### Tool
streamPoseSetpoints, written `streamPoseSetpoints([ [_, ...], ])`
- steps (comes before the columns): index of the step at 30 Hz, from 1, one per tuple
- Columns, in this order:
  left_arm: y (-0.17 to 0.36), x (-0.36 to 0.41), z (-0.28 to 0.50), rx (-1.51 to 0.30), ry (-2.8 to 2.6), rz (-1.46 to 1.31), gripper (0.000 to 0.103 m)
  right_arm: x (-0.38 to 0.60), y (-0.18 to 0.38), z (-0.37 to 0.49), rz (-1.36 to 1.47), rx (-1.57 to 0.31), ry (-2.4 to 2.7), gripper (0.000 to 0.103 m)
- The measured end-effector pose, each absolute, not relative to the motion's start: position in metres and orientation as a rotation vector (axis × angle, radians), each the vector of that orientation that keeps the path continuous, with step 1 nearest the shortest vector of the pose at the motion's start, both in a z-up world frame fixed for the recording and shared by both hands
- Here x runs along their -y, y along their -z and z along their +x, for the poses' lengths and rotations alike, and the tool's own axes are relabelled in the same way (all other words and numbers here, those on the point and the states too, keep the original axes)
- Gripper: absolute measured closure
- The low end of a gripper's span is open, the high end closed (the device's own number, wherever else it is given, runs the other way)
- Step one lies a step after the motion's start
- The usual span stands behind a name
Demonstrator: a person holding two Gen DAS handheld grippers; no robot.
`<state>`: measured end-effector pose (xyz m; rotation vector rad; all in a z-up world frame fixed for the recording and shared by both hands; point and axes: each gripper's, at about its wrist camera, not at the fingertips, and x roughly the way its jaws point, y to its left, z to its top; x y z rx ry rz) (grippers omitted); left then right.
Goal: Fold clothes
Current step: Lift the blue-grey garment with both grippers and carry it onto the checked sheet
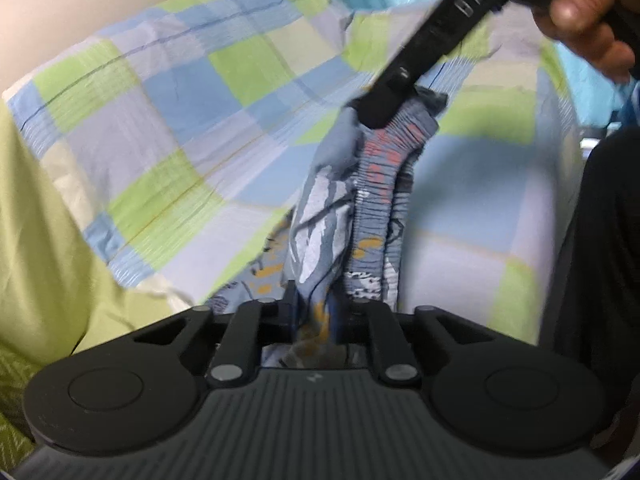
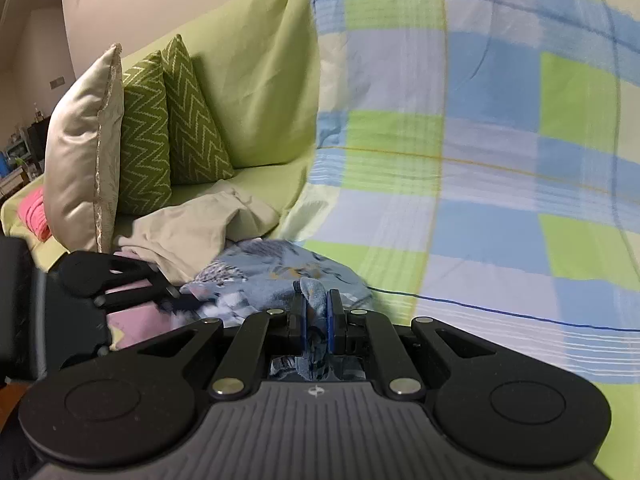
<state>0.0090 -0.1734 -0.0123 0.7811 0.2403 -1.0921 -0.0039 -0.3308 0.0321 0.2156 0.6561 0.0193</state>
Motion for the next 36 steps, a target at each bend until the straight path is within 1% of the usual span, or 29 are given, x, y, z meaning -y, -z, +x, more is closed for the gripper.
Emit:
streamPoseSetpoints([
  [3,-0.015,0.172,-0.003,-0.211,1.146,0.741,0.094,0.33,-0.047,-0.03,0.204,-0.64,0.007,0.095],
  [7,-0.059,0.172,-0.017,-0.16,1.207,0.687,0.094,0.336,-0.085,-0.072,0.202,-0.586,0.036,0.095],
  [10,-0.084,0.18,-0.015,-0.186,1.25,0.633,0.093,0.342,-0.121,-0.098,0.196,-0.518,0.045,0.095],
  [12,-0.087,0.194,-0.004,-0.233,1.264,0.621,0.09,0.344,-0.141,-0.107,0.193,-0.481,0.057,0.095],
  [14,-0.078,0.21,0.009,-0.29,1.253,0.599,0.087,0.35,-0.15,-0.106,0.181,-0.469,0.076,0.095],
  [16,-0.061,0.229,0.026,-0.328,1.221,0.607,0.085,0.364,-0.144,-0.094,0.196,-0.502,0.103,0.095],
  [20,-0.028,0.263,0.056,-0.36,1.144,0.634,0.085,0.398,-0.098,-0.056,0.269,-0.603,0.167,0.095],
  [23,-0.016,0.265,0.072,-0.367,1.139,0.592,0.085,0.427,-0.058,-0.024,0.299,-0.65,0.234,0.094],
  [24,-0.014,0.265,0.074,-0.37,1.144,0.582,0.084,0.437,-0.049,-0.014,0.311,-0.654,0.251,0.093],
  [25,-0.011,0.266,0.077,-0.37,1.148,0.578,0.078,0.447,-0.04,-0.005,0.323,-0.658,0.269,0.091],
  [26,-0.009,0.266,0.079,-0.371,1.155,0.575,0.074,0.457,-0.031,0.004,0.332,-0.661,0.286,0.088],
  [27,-0.007,0.266,0.08,-0.372,1.162,0.573,0.069,0.465,-0.025,0.007,0.317,-0.653,0.306,0.085],
  [28,-0.004,0.266,0.081,-0.376,1.17,0.571,0.068,0.471,-0.022,0.008,0.301,-0.643,0.329,0.081],
  [29,-0.001,0.266,0.081,-0.38,1.181,0.571,0.068,0.475,-0.02,0.006,0.298,-0.623,0.341,0.081],
  [30,0.002,0.269,0.081,-0.387,1.194,0.581,0.068,0.479,-0.019,0.002,0.304,-0.604,0.334,0.078],
  [32,0.009,0.278,0.079,-0.395,1.21,0.608,0.068,0.484,-0.015,-0.008,0.302,-0.599,0.314,0.078],
  [36,0.018,0.295,0.078,-0.407,1.209,0.621,0.068,0.486,-0.002,-0.028,0.281,-0.659,0.282,0.078],
])
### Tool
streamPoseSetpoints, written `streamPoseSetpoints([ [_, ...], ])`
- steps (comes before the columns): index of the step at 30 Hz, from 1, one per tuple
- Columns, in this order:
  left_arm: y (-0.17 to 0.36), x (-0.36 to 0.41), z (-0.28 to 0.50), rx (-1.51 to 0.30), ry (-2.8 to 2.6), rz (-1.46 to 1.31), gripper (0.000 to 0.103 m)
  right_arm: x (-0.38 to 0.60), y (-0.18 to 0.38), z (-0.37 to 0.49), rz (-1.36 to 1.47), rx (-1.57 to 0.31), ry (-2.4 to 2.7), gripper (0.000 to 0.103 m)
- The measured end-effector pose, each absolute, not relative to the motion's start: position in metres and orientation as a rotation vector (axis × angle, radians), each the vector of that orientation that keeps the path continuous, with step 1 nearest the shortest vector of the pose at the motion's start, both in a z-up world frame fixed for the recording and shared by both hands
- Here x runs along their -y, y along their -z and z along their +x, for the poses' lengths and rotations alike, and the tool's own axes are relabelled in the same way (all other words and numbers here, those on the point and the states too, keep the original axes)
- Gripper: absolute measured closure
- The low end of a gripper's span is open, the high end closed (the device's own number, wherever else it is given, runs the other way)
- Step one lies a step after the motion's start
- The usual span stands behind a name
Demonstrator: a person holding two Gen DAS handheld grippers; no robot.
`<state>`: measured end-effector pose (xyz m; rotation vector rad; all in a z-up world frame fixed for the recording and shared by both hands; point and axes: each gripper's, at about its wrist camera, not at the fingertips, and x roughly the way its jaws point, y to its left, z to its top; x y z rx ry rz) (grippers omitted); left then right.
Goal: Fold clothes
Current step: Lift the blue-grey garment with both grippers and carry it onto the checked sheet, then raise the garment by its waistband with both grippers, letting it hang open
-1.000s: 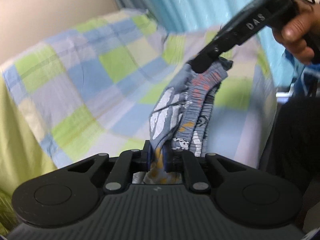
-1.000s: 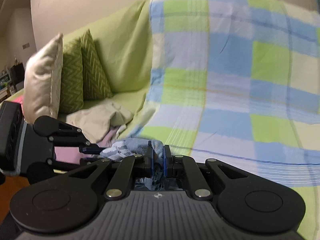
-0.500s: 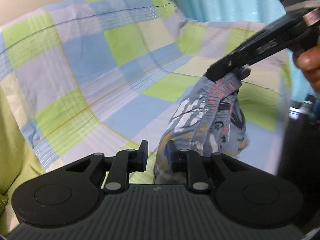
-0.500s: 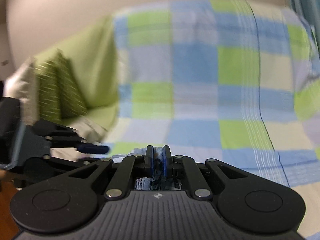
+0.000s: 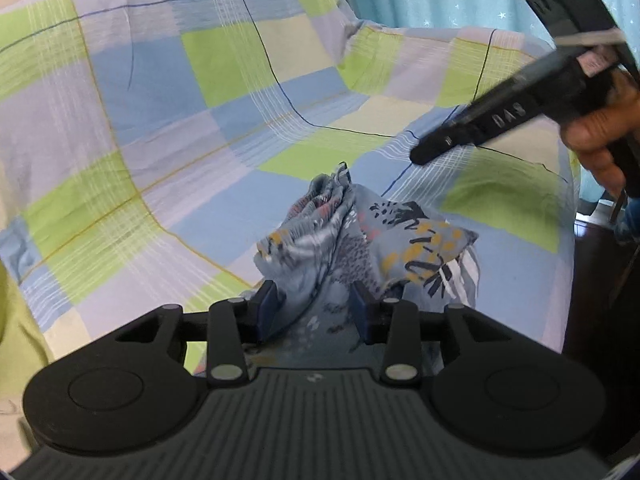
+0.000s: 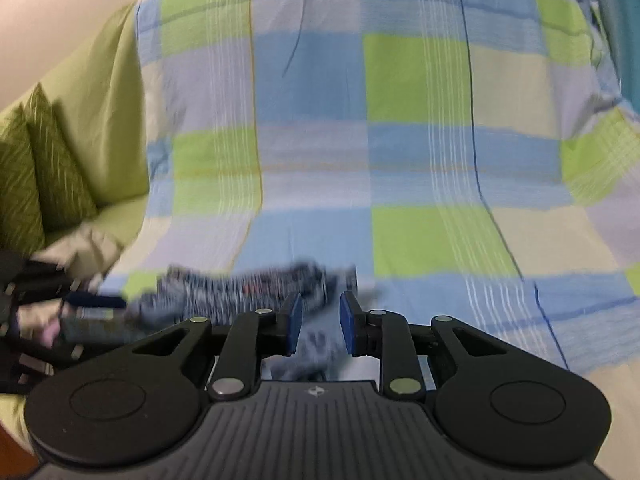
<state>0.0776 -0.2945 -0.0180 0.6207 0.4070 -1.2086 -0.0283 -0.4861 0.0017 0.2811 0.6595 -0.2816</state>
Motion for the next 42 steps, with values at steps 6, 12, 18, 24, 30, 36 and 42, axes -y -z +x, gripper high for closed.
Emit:
streamPoseSetpoints([
  [6,0.026,0.316,0.085,-0.371,1.172,0.661,0.068,0.486,0.019,-0.027,0.326,-0.688,0.219,0.075],
  [12,0.026,0.326,0.122,-0.404,1.077,0.635,0.068,0.5,0.041,0.001,0.343,-0.663,0.189,0.07],
  [18,0.015,0.309,0.125,-0.4,1.078,0.586,0.068,0.517,0.061,0.033,0.34,-0.664,0.151,0.063],
  [24,0.013,0.305,0.112,-0.377,1.101,0.6,0.066,0.51,0.063,0.039,0.223,-0.631,0.127,0.064],
  [30,0.021,0.304,0.119,-0.4,1.088,0.592,0.065,0.497,0.061,0.052,-0.023,-0.619,0.073,0.06],
  [36,0.029,0.304,0.137,-0.419,1.074,0.585,0.064,0.512,0.068,0.082,0.054,-0.655,0.028,0.058],
  [42,0.029,0.301,0.141,-0.43,1.074,0.572,0.064,0.517,0.072,0.095,0.07,-0.711,0.038,0.08],
])
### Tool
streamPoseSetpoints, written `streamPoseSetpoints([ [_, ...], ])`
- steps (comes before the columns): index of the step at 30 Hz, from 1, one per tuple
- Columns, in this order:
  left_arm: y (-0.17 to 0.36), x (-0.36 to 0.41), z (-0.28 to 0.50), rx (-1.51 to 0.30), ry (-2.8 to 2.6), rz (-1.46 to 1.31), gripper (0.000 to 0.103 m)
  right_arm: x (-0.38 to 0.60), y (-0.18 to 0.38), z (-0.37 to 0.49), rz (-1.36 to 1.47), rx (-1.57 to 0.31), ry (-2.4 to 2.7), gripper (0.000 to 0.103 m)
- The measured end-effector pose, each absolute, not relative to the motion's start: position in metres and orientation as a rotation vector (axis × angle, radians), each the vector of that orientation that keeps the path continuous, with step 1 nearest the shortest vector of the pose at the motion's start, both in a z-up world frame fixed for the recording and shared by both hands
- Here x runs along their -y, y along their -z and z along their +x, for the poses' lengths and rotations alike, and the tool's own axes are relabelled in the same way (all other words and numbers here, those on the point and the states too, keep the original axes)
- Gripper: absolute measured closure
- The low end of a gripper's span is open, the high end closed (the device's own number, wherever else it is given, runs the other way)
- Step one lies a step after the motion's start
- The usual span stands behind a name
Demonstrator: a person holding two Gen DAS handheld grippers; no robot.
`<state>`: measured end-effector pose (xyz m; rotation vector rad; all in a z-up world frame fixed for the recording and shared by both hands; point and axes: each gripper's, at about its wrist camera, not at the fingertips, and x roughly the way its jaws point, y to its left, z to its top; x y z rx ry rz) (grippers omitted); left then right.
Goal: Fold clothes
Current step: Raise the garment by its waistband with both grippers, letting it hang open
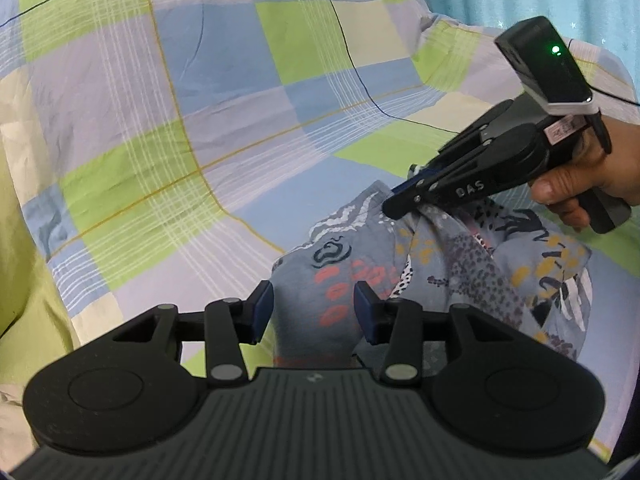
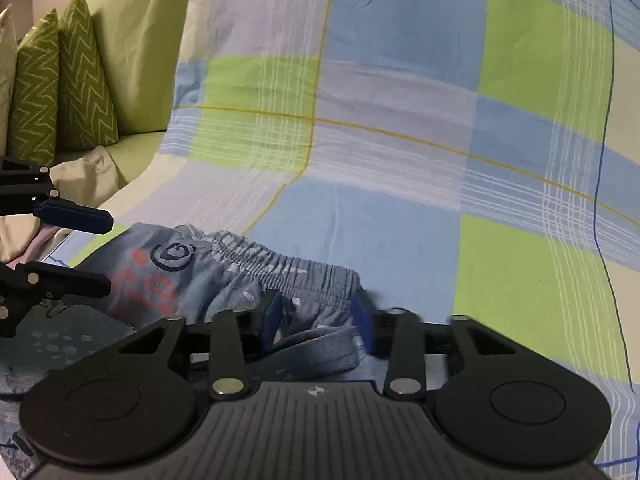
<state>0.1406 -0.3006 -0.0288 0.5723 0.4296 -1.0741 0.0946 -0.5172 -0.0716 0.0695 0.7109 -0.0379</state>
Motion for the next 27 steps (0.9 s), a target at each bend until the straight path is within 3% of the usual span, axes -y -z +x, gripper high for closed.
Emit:
streamPoseSetpoints([
  [2,0.023,0.297,0.138,-0.435,1.085,0.553,0.064,0.517,0.067,0.089,0.106,-0.696,0.034,0.098],
  [10,0.003,0.262,0.133,-0.537,1.109,0.345,0.058,0.45,0.031,0.048,0.138,-0.618,-0.113,0.097],
  [12,0.006,0.253,0.132,-0.583,1.1,0.295,0.058,0.427,0.036,0.042,0.095,-0.652,-0.194,0.096],
  [15,0.01,0.251,0.128,-0.638,1.112,0.242,0.058,0.409,0.043,0.03,0.01,-0.682,-0.239,0.083],
  [27,0.028,0.314,0.146,-0.785,1.085,0.068,0.058,0.456,0.031,-0.042,0.111,-0.632,-0.079,0.078],
])
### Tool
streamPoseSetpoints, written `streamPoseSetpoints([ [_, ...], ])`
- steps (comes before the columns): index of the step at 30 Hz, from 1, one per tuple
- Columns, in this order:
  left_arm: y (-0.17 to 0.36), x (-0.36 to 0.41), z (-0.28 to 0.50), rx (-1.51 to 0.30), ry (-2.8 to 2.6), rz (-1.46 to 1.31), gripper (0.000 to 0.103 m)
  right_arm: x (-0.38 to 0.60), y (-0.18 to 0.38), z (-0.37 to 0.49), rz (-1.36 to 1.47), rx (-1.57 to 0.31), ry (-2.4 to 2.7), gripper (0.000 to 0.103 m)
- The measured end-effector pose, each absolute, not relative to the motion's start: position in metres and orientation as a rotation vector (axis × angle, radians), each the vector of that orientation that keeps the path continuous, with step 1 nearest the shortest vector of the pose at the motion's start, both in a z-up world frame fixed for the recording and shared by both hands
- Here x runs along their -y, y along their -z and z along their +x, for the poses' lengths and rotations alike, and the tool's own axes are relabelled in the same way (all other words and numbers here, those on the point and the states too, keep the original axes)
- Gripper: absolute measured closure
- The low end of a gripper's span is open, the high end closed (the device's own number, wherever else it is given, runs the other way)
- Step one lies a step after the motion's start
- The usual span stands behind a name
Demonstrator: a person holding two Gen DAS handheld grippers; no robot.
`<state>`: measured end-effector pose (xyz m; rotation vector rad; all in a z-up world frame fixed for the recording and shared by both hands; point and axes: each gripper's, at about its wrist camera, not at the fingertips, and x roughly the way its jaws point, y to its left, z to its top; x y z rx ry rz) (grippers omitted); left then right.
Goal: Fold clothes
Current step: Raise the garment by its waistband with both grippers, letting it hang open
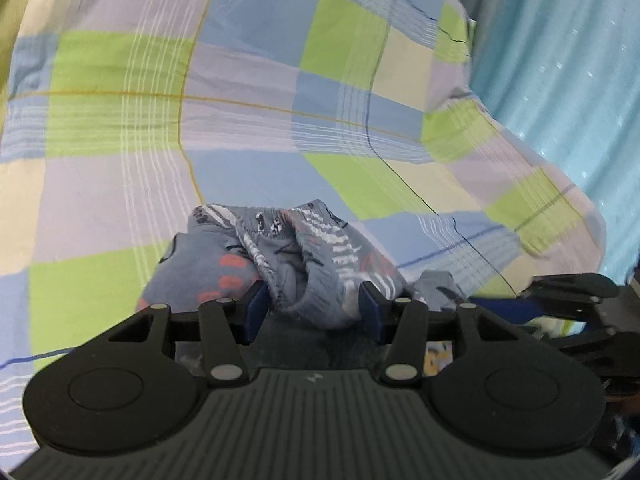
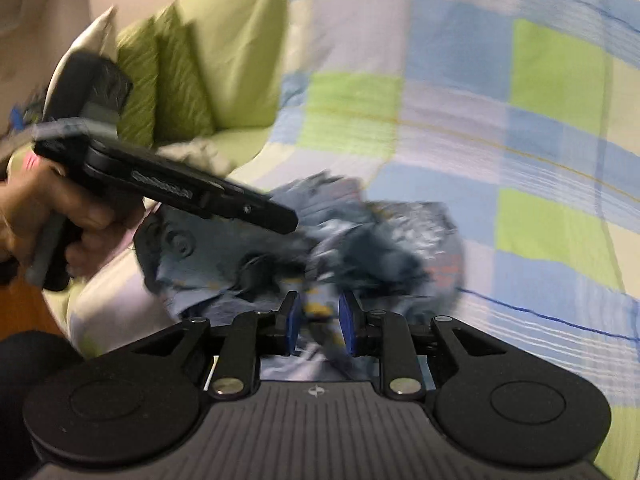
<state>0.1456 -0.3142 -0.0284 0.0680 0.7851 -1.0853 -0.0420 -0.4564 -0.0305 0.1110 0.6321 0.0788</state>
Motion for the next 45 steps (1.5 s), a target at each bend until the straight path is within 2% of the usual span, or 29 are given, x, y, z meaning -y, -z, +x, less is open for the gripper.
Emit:
streamPoseSetpoints([
  [2,0.032,0.322,0.147,-0.791,1.06,0.096,0.069,0.471,0.026,-0.055,0.148,-0.558,-0.03,0.078],
  [3,0.033,0.323,0.148,-0.79,1.049,0.113,0.093,0.478,0.025,-0.057,0.168,-0.529,-0.002,0.076],
  [4,0.033,0.324,0.148,-0.789,1.038,0.13,0.094,0.487,0.025,-0.058,0.184,-0.505,0.036,0.07],
  [7,0.03,0.315,0.146,-0.771,1.044,0.168,0.095,0.512,0.029,-0.035,0.179,-0.529,0.111,0.065],
  [12,0.013,0.278,0.146,-0.716,1.088,0.212,0.095,0.538,0.043,0.035,0.243,-0.603,0.055,0.052],
  [19,-0.01,0.243,0.142,-0.633,1.079,0.358,0.095,0.552,0.084,0.1,0.252,-0.727,0.063,0.051],
  [20,-0.013,0.239,0.14,-0.614,1.07,0.387,0.095,0.55,0.086,0.101,0.256,-0.715,0.06,0.057],
  [21,-0.017,0.236,0.137,-0.593,1.062,0.417,0.095,0.55,0.087,0.101,0.271,-0.709,0.057,0.086],
  [22,-0.022,0.235,0.135,-0.572,1.056,0.443,0.095,0.548,0.085,0.098,0.293,-0.701,0.052,0.099],
  [26,-0.055,0.222,0.115,-0.43,1.006,0.571,0.095,0.526,0.045,0.063,0.214,-0.602,0.1,0.1],
  [34,-0.168,0.159,0.039,-0.119,0.961,0.587,0.096,0.453,-0.091,-0.078,-0.008,-0.267,0.227,0.101],
  [40,-0.206,0.11,-0.02,-0.03,1.002,0.554,0.096,0.394,-0.152,-0.183,-0.045,-0.075,0.301,0.101],
  [45,-0.236,0.108,-0.038,0.035,1.0,0.533,0.095,0.36,-0.19,-0.233,-0.147,-0.004,0.347,0.101],
])
